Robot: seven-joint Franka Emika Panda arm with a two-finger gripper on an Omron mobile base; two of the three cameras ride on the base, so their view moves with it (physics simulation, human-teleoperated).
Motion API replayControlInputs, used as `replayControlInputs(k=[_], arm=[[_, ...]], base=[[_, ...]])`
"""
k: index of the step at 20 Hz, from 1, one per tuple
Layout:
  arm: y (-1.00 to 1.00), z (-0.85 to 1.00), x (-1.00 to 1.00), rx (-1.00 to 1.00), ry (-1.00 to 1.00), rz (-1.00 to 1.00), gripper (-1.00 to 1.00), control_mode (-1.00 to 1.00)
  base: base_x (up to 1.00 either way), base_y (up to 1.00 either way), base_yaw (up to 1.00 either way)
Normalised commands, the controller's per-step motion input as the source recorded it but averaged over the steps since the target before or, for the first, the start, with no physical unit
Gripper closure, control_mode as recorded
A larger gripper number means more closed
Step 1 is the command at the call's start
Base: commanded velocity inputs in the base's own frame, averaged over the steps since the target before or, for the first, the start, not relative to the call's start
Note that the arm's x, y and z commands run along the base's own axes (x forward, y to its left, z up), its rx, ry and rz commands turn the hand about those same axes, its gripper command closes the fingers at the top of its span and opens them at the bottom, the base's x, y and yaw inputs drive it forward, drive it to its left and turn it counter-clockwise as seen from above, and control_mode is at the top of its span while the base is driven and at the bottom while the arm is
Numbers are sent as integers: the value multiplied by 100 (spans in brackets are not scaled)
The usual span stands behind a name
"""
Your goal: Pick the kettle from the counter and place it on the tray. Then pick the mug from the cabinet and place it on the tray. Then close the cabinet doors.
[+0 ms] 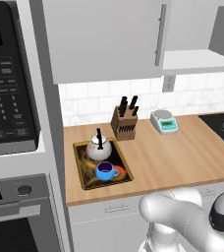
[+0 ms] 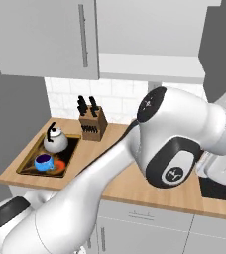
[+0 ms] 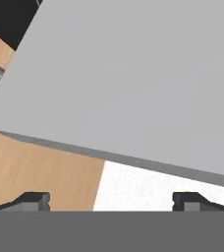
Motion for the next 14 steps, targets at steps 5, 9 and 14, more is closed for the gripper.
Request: replayControlInputs(k=[5, 9, 14], arm=[[0, 1, 33, -8, 3, 19, -100, -100], [15, 1, 34, -6, 3, 22, -100, -100], [24, 6, 36, -4, 7, 25, -100, -100]], base=[[0, 0, 0], [0, 0, 0], [0, 0, 0]])
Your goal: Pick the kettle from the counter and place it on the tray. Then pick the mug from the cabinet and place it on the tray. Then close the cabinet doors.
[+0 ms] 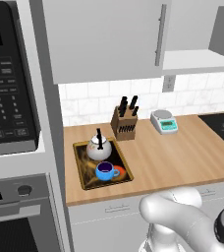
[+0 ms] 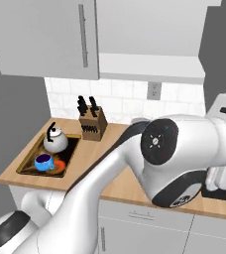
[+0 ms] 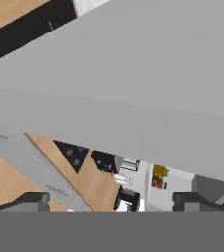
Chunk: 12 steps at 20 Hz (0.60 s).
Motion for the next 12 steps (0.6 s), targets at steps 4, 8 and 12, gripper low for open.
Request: replayControlInputs(k=[4, 8, 12], arm=[[37, 5, 32, -6, 7, 28, -100, -100], [43, 3, 39, -8, 7, 26, -100, -100], [51, 0, 47, -14, 1, 23, -100, -100]], base=[[0, 0, 0], [0, 0, 0], [0, 0, 0]])
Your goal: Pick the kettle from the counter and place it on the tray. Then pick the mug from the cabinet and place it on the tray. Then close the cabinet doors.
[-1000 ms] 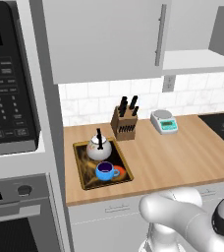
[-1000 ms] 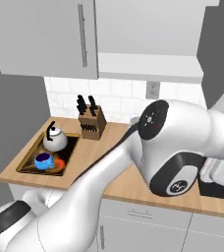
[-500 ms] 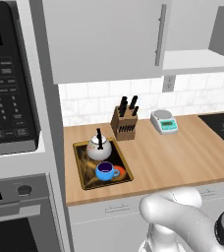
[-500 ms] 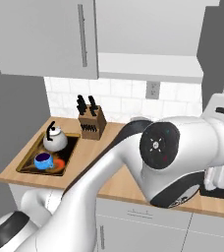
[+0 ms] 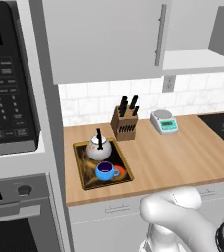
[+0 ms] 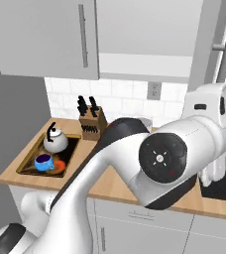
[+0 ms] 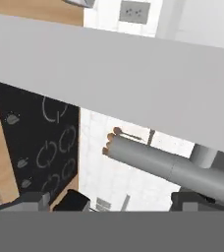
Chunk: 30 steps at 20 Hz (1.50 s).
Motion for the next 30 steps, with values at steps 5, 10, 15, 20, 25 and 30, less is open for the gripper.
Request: replayControlInputs(k=[5, 10, 15, 20, 25, 30], arm=[[57, 0, 48, -20, 0, 20, -100, -100], [63, -1, 55, -20, 0, 19, -100, -100], [75, 0, 58, -18, 0, 18, -100, -100], [73, 0, 75, -11, 0, 14, -100, -100], [61, 0, 84, -2, 2, 16, -100, -100], [56, 0, 93, 0, 5, 13, -100, -100]], base=[[0, 0, 0], [0, 0, 0], [0, 0, 0], [0, 0, 0], [0, 0, 0], [0, 0, 0]])
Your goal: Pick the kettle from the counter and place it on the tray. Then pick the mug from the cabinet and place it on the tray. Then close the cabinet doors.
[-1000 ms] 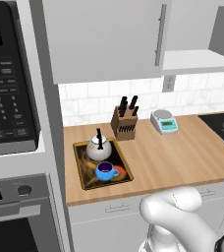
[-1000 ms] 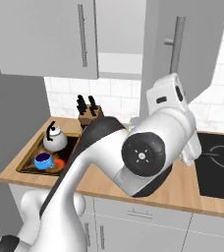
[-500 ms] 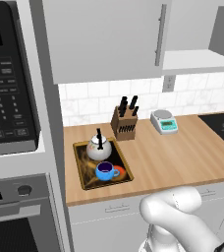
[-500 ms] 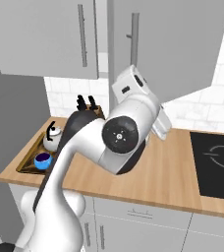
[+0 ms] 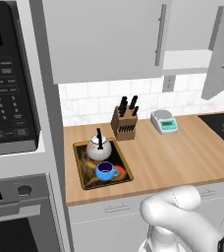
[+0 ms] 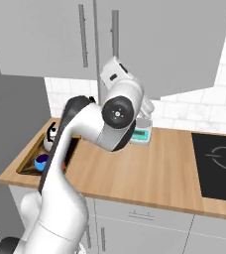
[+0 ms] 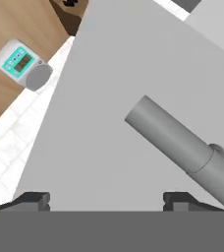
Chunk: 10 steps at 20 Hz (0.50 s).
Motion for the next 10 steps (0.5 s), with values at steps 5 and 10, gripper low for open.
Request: replayControlInputs(k=[5, 10], arm=[[54, 0, 96, 0, 4, 13, -100, -100], [45, -6, 100, 0, 14, 8, -100, -100]], base=[[0, 0, 0], [0, 0, 0]])
